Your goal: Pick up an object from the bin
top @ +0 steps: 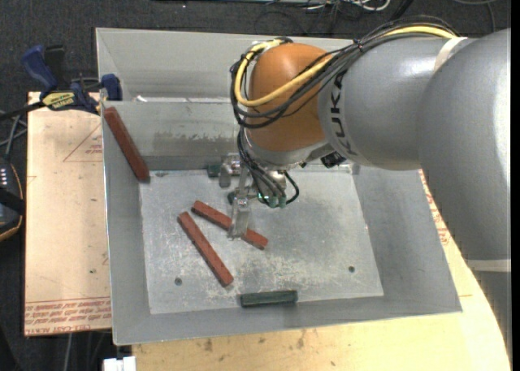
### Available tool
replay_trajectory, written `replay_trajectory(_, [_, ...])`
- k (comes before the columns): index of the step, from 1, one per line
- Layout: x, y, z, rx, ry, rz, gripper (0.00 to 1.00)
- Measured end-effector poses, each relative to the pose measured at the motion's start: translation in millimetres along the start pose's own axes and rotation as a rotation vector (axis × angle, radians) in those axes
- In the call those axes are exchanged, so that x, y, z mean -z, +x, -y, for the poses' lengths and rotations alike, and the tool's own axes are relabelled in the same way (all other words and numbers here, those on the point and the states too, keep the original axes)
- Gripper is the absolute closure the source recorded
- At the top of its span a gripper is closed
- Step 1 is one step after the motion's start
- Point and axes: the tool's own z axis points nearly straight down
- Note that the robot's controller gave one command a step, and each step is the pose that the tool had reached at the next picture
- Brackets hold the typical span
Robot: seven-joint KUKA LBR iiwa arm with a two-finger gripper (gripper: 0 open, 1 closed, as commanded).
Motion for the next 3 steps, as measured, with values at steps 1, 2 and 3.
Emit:
replay_trajectory(1, [4.6,-1.9,0.5,-0.002,-0.001,0.007,0.0])
replay_trajectory(2, [-39.5,0.1,4.7,0.065,-0.001,0.014,0.0])
replay_trajectory(3, [-70.7,12.4,-2.7,-0.047,-0.001,0.007,1.0])
